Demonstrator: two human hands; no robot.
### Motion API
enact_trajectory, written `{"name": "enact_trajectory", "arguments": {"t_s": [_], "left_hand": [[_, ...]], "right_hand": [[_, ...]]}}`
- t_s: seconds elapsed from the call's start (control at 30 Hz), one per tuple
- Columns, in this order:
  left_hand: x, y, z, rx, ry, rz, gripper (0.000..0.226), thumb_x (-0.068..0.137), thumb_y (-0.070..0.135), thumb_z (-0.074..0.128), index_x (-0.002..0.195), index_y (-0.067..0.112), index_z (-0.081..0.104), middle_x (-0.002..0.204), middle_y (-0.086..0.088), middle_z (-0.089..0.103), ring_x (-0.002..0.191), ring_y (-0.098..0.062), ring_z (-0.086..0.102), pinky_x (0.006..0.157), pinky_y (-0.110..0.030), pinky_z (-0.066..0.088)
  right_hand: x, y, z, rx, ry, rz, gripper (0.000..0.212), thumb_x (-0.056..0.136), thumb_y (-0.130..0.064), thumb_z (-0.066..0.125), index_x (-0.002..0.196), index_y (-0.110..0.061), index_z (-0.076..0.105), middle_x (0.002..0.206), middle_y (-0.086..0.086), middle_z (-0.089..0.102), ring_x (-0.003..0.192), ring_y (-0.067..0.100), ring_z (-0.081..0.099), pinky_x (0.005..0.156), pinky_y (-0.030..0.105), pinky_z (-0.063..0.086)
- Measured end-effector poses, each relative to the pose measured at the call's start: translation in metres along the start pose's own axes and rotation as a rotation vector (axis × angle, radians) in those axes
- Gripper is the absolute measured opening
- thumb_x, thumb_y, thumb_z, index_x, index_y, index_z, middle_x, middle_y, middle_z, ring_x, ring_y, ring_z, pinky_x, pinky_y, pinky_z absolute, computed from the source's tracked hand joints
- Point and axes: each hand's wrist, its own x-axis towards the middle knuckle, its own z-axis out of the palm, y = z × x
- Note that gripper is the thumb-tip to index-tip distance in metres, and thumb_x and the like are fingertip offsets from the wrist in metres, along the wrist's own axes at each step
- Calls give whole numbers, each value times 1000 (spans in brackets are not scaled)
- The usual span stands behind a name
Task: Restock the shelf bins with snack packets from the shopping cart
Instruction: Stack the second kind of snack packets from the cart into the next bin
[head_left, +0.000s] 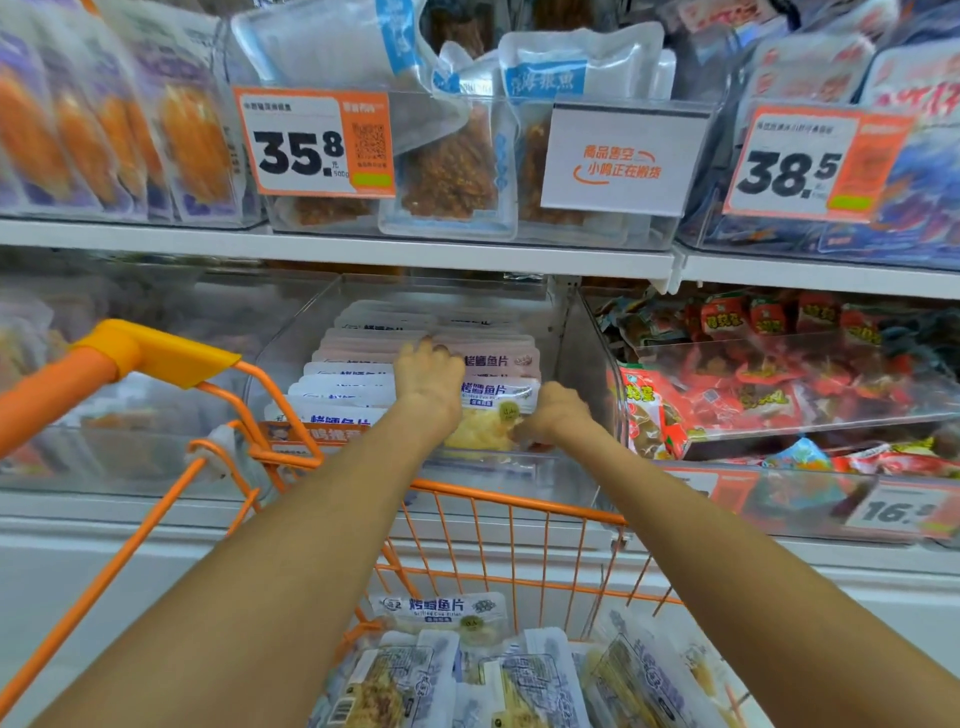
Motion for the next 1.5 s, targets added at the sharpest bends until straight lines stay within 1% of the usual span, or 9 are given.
{"name": "enact_trajectory", "arguments": {"t_s": [0.17, 0.27, 0.43, 0.73, 0.83, 1.03, 1.23, 1.33, 1.5], "left_hand": [[11, -1, 5, 18, 51, -49, 72, 85, 30, 68, 140, 6, 28, 137, -12, 46, 130, -26, 39, 102, -36, 35], [17, -4, 2, 64, 76, -71, 86, 83, 35, 69, 144, 0, 18, 134, -14, 48, 124, -26, 44, 99, -35, 37], [24, -1, 7, 140, 78, -53, 81, 84, 35, 67, 141, -1, 23, 131, -15, 49, 124, -28, 44, 102, -38, 35], [23, 3, 4, 245, 91, -48, 71, 86, 44, 62, 138, 6, 31, 129, -12, 49, 119, -26, 46, 99, -35, 35], [21, 3, 4, 230, 102, -55, 69, 86, 44, 62, 136, 7, 33, 127, -11, 51, 117, -25, 47, 98, -35, 35], [11, 2, 2, 178, 120, -49, 70, 81, 46, 67, 134, 11, 37, 124, -7, 55, 116, -23, 49, 96, -34, 35], [-9, -3, -8, 1, 178, -48, 62, 81, 37, 68, 131, 13, 41, 128, -4, 54, 123, -22, 45, 100, -33, 32], [-32, -5, -16, -167, 262, -58, 48, 85, 30, 63, 128, 14, 45, 129, -4, 55, 122, -23, 45, 99, -34, 33], [-88, -10, -36, -552, 378, -122, 25, 90, 30, 58, 111, 18, 53, 108, 0, 63, 104, -24, 57, 73, -32, 39]], "right_hand": [[12, -2, 3, -19, 94, 2, 34, 82, -20, 71, 111, -6, 59, 115, 14, 63, 106, 32, 61, 78, 34, 48], [17, -6, 1, -44, 160, -8, 38, 87, -21, 67, 119, -4, 56, 124, 16, 59, 115, 35, 57, 85, 37, 48], [25, -6, 3, -44, 197, -8, 40, 85, -18, 67, 121, -3, 57, 126, 17, 59, 117, 36, 56, 89, 39, 49], [22, -9, 9, 126, 38, 49, 55, 73, -23, 77, 120, -5, 53, 116, 12, 62, 102, 32, 65, 85, 44, 56], [16, -11, 6, 124, 47, 68, 72, 76, -24, 77, 131, -1, 38, 128, 15, 53, 114, 34, 58, 93, 45, 52], [9, -5, 1, 65, 65, 69, 76, 83, -20, 71, 139, 1, 24, 137, 17, 46, 125, 36, 48, 98, 41, 45], [-10, -3, -10, 148, 183, -85, 66, 86, -18, 67, 135, 0, 26, 123, 18, 56, 111, 38, 57, 84, 41, 47], [-27, 2, -19, 251, 165, -231, 46, 86, -19, 68, 120, -6, 40, 97, 6, 60, 88, 27, 60, 79, 39, 48], [-78, 11, -39, 352, 63, -527, 21, 85, -17, 70, 100, -18, 55, 68, -3, 57, 56, 3, 53, 64, 25, 44]]}}
